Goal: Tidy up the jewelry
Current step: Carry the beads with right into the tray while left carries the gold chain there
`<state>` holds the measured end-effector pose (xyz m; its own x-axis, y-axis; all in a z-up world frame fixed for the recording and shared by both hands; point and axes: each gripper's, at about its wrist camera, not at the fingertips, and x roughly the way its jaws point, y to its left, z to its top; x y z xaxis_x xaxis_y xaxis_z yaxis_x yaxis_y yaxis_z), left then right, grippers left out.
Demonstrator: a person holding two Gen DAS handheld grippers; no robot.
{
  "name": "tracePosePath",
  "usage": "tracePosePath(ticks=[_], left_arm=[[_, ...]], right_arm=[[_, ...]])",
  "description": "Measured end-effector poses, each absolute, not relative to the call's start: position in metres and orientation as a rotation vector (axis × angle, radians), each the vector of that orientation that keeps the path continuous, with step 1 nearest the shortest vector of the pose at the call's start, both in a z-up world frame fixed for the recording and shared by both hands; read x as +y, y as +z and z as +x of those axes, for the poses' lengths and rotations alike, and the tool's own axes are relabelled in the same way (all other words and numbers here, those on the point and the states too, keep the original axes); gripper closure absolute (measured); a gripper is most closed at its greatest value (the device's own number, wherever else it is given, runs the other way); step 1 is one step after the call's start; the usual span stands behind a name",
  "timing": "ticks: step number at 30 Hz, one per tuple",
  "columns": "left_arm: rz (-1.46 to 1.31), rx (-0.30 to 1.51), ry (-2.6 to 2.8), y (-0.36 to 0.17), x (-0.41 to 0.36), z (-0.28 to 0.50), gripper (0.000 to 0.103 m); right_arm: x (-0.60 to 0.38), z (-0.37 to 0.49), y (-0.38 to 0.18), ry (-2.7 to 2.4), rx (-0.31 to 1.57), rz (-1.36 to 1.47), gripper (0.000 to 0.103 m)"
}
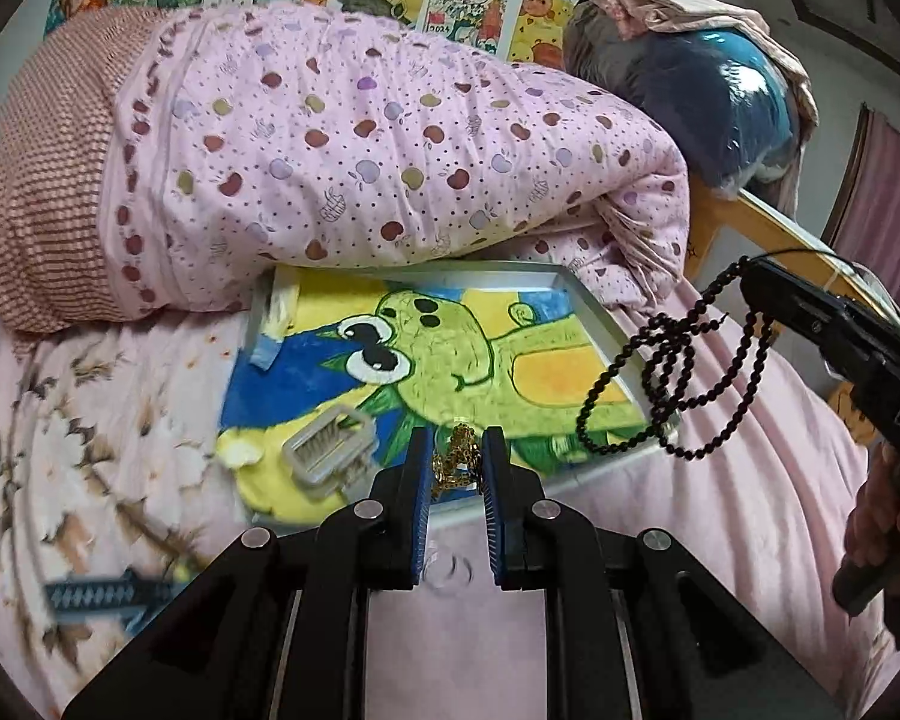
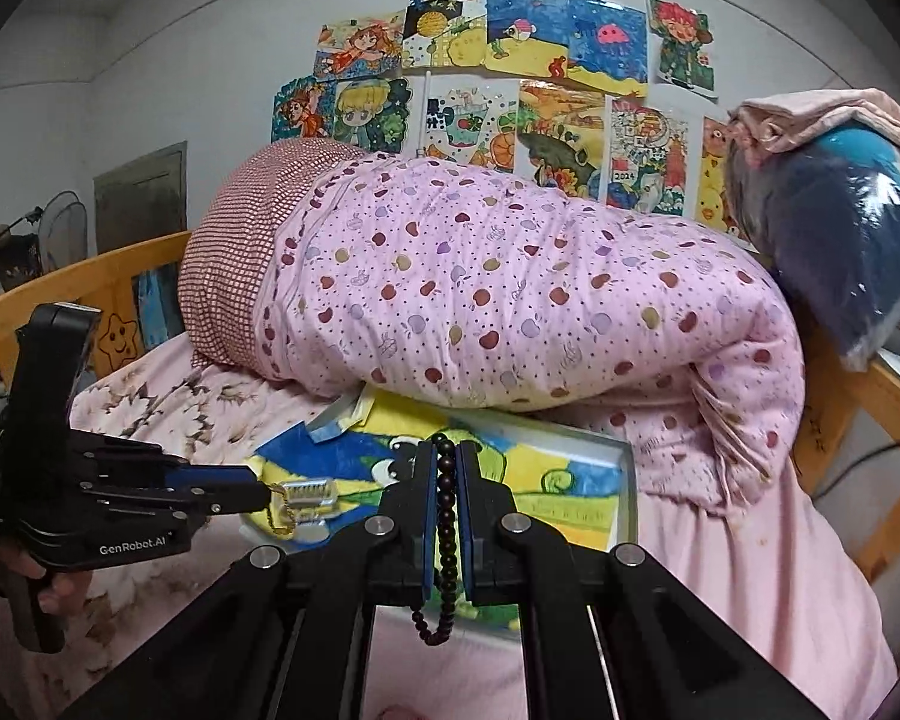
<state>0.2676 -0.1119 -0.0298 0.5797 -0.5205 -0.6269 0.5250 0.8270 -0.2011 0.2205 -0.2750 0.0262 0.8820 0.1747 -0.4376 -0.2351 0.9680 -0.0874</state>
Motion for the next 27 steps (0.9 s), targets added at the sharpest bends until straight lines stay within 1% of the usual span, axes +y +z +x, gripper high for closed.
tracePosePath(ticks=[9,16,23,24,25,26,27], left_arm=[[-0.025,0.814,-0.607,-0.062,-0.126,0.315,0.090],[0.006,0.876,-0.605,-0.088,-0.139,0.322,0.090],[0.005,0.926,-0.570,-0.096,-0.143,0.323,0.089],[0.001,0.924,-0.567,-0.094,-0.142,0.323,0.088],[0.003,0.921,-0.561,-0.092,-0.142,0.322,0.079],[0.004,0.913,-0.553,-0.089,-0.141,0.321,0.065],[-0.001,0.904,-0.550,-0.086,-0.140,0.319,0.059]], right_arm=[[-0.296,0.279,-0.020,0.199,0.573,-0.043,0.097],[-0.309,0.288,-0.062,0.160,0.700,0.008,0.097],[-0.319,0.286,-0.077,0.121,0.764,0.043,0.096],[-0.320,0.285,-0.078,0.120,0.770,0.047,0.093],[-0.321,0.284,-0.078,0.118,0.773,0.050,0.092],[-0.322,0.282,-0.077,0.112,0.773,0.055,0.086],[-0.323,0.281,-0.077,0.108,0.771,0.061,0.079]])
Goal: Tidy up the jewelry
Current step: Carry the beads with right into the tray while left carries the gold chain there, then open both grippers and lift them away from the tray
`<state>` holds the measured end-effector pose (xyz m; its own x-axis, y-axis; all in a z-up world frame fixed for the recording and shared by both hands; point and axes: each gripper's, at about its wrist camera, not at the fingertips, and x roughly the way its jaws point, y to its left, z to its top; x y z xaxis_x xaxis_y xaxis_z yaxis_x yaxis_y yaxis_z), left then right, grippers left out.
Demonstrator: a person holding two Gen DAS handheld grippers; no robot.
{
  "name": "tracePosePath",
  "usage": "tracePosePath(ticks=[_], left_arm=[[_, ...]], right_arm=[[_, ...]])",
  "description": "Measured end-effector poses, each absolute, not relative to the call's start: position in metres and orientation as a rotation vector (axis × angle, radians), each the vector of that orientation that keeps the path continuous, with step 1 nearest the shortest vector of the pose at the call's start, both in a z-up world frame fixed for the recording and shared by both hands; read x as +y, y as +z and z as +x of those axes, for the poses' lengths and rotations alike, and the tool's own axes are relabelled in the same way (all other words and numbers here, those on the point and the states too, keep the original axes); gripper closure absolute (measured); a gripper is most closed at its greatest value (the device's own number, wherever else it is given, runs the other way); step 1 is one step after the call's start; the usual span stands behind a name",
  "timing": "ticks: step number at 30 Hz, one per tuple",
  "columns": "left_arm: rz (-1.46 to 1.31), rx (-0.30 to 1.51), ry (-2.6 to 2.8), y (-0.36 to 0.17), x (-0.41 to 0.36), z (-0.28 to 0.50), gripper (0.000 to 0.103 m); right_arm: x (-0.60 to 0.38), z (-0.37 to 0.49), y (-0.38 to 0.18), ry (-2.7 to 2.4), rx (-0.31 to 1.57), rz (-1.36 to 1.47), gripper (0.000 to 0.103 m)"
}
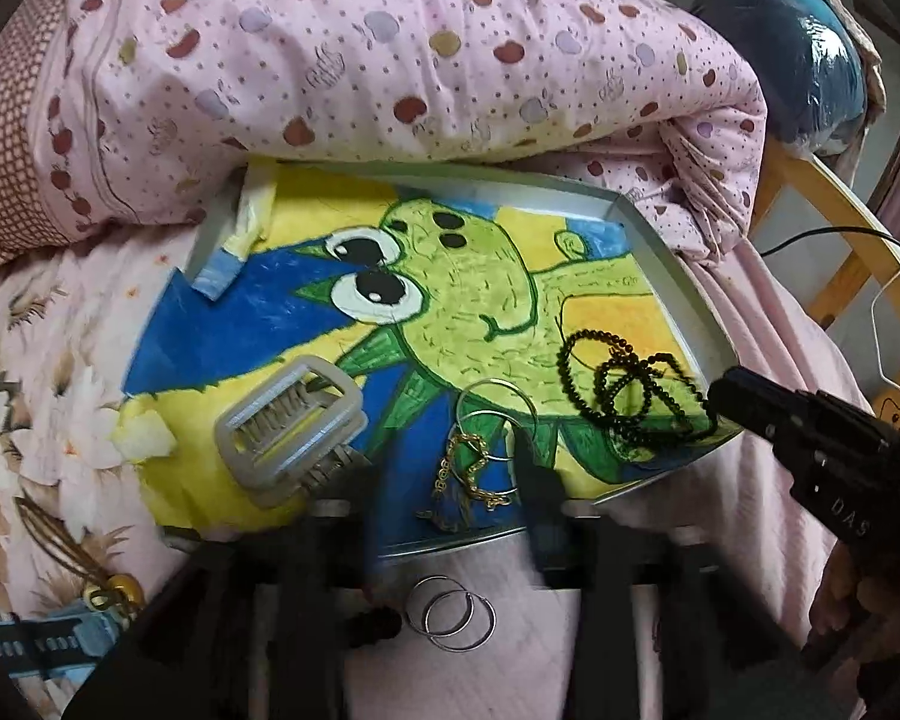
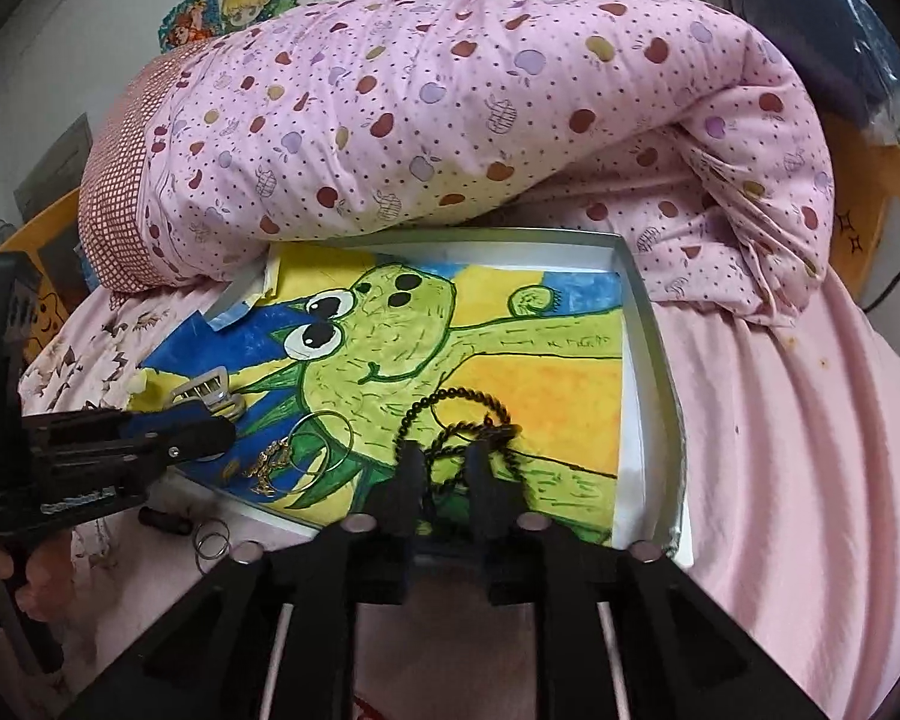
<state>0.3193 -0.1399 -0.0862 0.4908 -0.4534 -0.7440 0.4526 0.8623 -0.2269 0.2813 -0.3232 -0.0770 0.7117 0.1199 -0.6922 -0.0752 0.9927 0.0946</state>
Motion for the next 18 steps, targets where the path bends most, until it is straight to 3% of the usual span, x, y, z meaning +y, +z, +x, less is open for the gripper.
tracePosePath(ticks=[4,7,9,11,16,18], left_arm=[[-0.008,0.860,-0.543,-0.072,-0.136,0.310,0.055],[-0.015,0.818,-0.533,-0.059,-0.131,0.300,0.038],[-0.024,0.782,-0.524,-0.051,-0.127,0.293,0.031],[-0.021,0.742,-0.509,-0.041,-0.123,0.284,0.028],[-0.009,0.678,-0.480,-0.022,-0.111,0.263,0.026],[-0.020,0.653,-0.465,-0.015,-0.104,0.252,0.015]], right_arm=[[-0.328,0.271,-0.071,0.093,0.746,0.080,0.065],[-0.331,0.263,-0.064,0.080,0.721,0.086,0.057],[-0.333,0.253,-0.055,0.079,0.687,0.104,0.039],[-0.334,0.242,-0.046,0.085,0.646,0.117,0.030],[-0.327,0.217,-0.024,0.089,0.557,0.104,0.022],[-0.324,0.207,-0.017,0.092,0.524,0.099,0.015]])
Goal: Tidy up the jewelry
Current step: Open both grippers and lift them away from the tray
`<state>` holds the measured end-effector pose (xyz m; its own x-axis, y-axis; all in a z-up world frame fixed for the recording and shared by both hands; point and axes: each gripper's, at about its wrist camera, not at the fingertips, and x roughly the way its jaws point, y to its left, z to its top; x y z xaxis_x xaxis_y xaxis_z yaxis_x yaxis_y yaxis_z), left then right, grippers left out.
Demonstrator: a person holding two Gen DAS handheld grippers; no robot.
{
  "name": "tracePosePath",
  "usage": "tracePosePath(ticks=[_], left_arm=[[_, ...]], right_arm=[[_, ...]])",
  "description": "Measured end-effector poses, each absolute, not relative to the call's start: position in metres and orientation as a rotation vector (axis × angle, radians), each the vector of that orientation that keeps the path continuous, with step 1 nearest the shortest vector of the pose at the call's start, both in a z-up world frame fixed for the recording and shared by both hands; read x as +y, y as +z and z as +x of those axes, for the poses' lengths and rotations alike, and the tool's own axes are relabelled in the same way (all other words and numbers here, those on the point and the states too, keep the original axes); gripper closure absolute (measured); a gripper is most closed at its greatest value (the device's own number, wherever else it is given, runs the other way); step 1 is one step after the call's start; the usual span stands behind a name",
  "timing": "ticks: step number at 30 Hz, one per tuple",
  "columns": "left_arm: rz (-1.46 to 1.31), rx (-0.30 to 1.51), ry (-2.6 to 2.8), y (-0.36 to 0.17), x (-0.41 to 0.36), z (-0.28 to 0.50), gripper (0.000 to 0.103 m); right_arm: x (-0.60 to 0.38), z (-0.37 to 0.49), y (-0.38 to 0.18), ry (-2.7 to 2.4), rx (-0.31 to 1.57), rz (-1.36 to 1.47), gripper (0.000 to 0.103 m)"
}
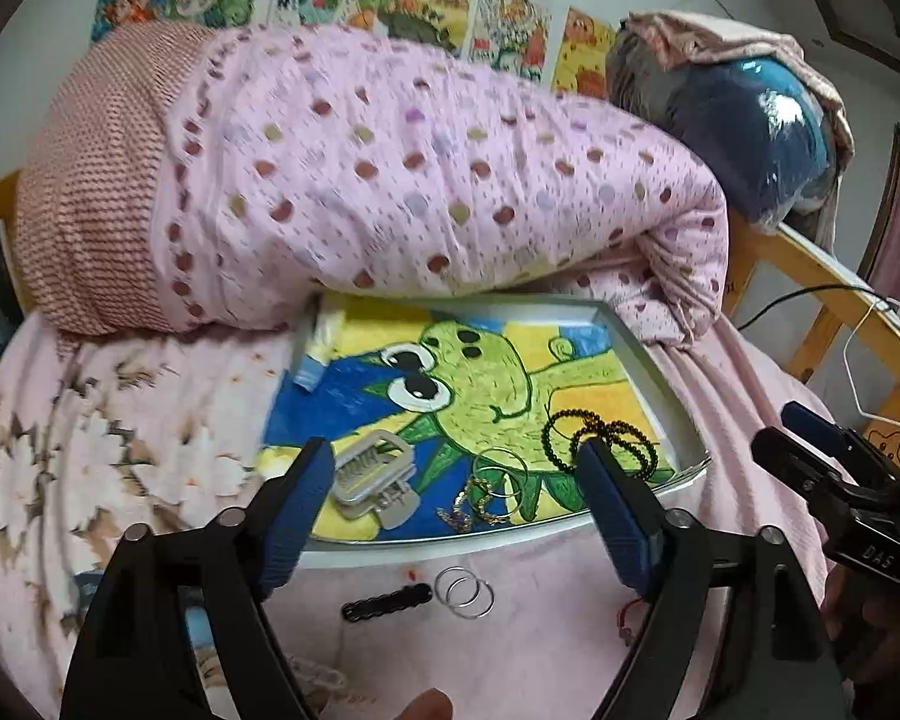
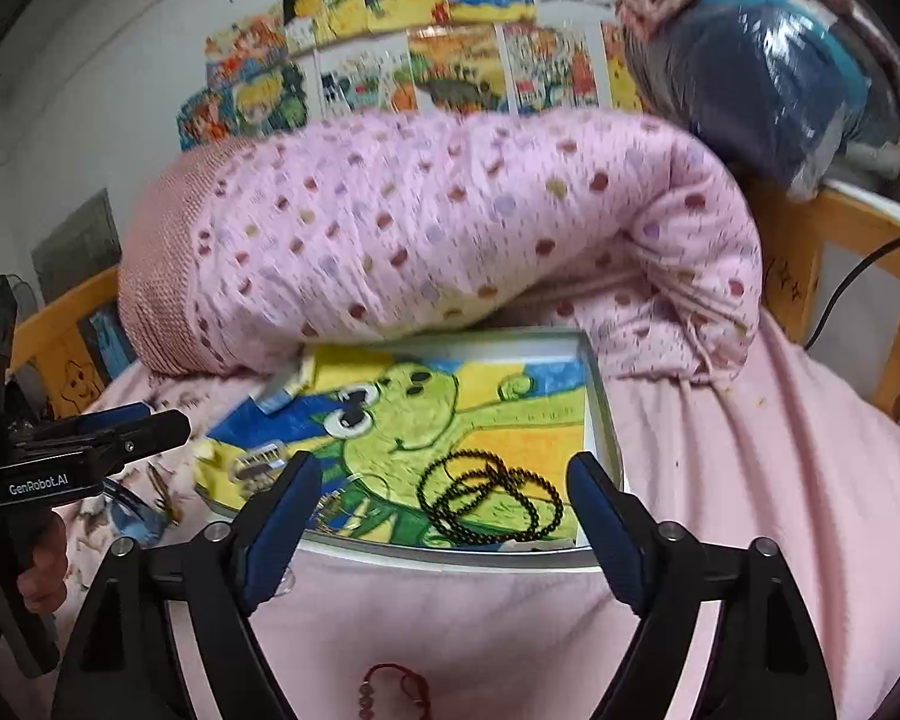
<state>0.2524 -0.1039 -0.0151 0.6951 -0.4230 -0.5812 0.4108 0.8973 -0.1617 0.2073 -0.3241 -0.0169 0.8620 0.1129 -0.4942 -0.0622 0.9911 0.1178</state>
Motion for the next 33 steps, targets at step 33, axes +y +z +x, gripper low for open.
tracePosePath(ticks=[33], left_arm=[[-0.013,0.785,-0.285,-0.059,0.009,0.163,0.002]], right_arm=[[-0.253,0.132,-0.059,0.162,0.666,0.020,0.000]])
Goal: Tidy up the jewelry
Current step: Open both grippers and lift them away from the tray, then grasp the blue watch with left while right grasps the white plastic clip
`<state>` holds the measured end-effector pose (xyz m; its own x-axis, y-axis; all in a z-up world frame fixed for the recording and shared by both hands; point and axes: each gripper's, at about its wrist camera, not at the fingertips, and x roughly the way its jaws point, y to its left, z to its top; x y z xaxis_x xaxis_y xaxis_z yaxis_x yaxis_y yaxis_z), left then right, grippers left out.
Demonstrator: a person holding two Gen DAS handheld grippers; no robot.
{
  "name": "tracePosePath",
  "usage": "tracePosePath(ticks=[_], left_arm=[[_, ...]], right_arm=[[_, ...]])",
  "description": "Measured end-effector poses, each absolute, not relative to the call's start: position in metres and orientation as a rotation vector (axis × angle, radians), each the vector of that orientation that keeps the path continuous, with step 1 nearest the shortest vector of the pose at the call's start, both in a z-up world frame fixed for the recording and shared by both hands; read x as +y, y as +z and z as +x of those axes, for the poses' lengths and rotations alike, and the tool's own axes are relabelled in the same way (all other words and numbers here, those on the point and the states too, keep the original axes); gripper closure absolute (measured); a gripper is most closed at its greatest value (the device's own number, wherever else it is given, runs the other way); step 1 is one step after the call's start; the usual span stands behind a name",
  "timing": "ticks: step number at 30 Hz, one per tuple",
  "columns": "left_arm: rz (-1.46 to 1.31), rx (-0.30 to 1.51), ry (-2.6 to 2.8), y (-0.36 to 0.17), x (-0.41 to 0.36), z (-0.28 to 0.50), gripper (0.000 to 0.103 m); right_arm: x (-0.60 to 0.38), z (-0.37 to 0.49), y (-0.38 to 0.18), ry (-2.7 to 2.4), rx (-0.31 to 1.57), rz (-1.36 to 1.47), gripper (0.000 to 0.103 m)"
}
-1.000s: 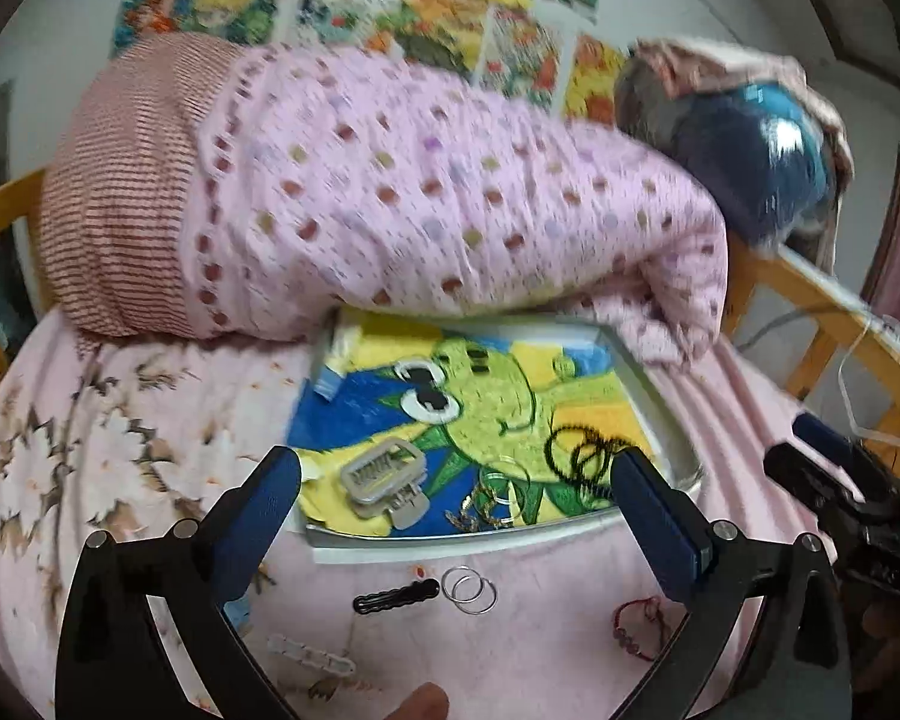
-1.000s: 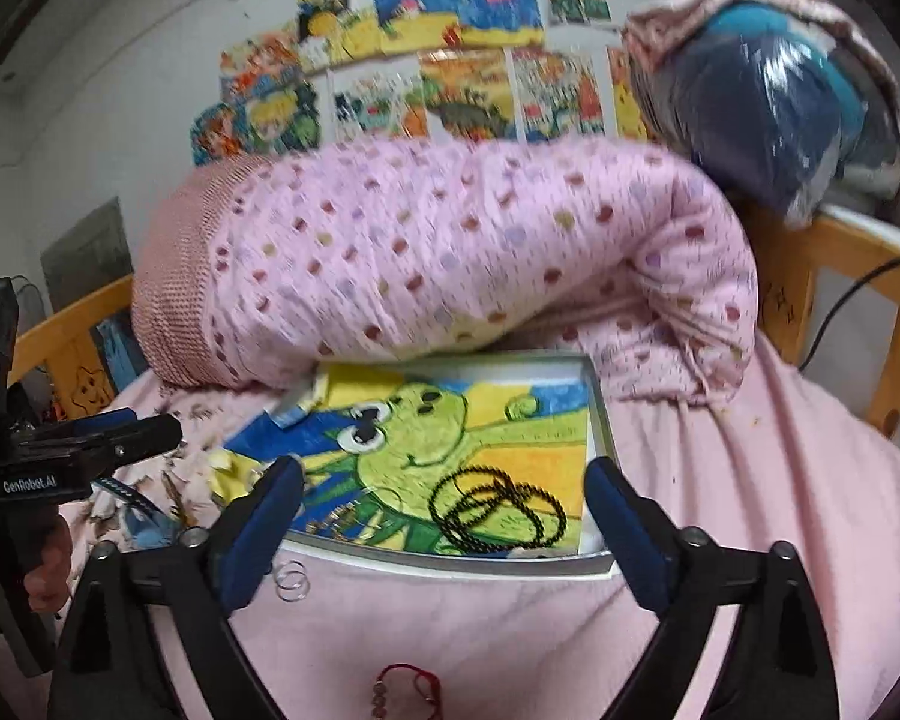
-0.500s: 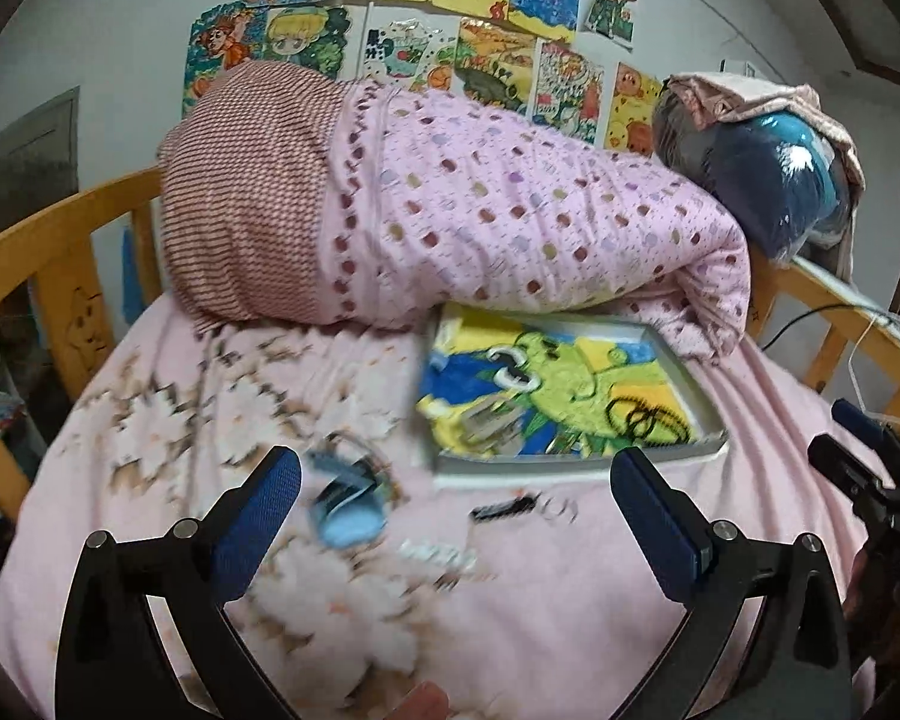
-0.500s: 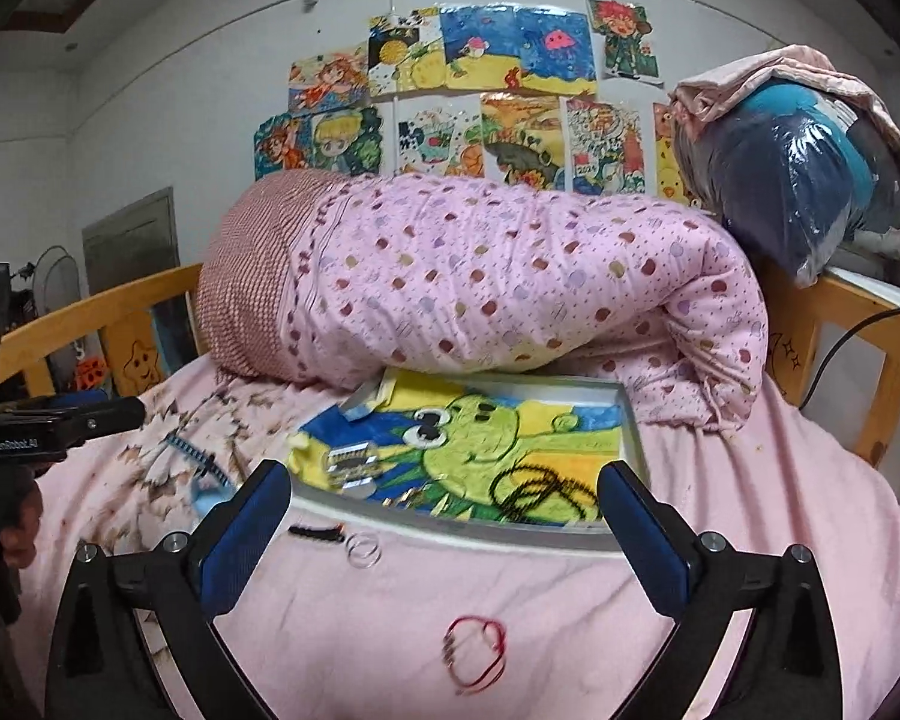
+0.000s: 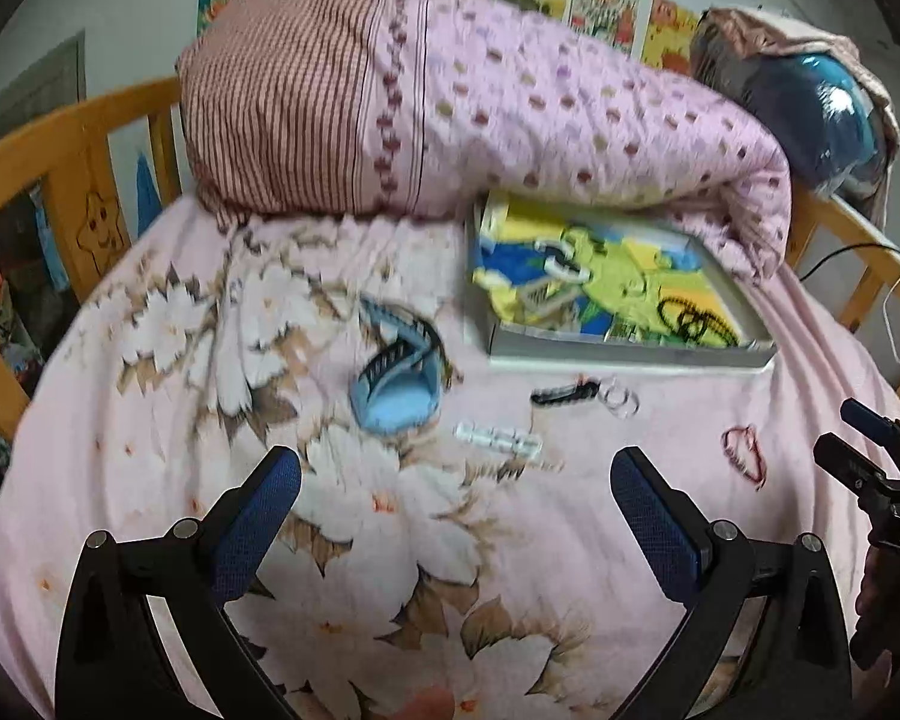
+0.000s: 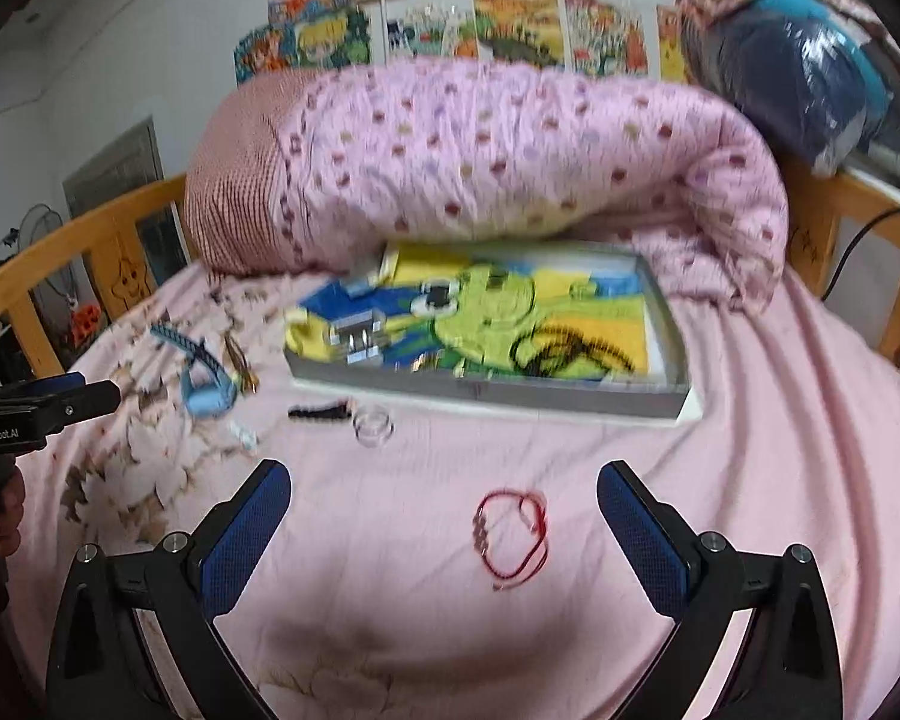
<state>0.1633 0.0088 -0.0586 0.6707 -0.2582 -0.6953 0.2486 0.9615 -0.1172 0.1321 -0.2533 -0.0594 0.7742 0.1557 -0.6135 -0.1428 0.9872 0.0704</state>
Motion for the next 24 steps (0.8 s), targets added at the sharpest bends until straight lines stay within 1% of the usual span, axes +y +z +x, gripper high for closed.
tracePosePath(ticks=[9,14,20,24], left_arm=[[-0.076,0.887,-0.283,-0.088,0.021,0.181,0.002],[-0.087,0.879,-0.263,-0.093,0.027,0.193,0.002],[-0.041,0.822,-0.237,-0.094,0.034,0.208,0.002],[-0.074,0.848,-0.260,-0.100,0.043,0.224,0.002]], right_arm=[[-0.244,0.150,-0.089,0.194,0.786,-0.013,0.000],[-0.233,0.159,-0.099,0.242,0.821,-0.034,0.000],[-0.212,0.171,-0.108,0.335,0.848,-0.053,0.000],[-0.193,0.183,-0.115,0.402,0.867,-0.063,0.000]])
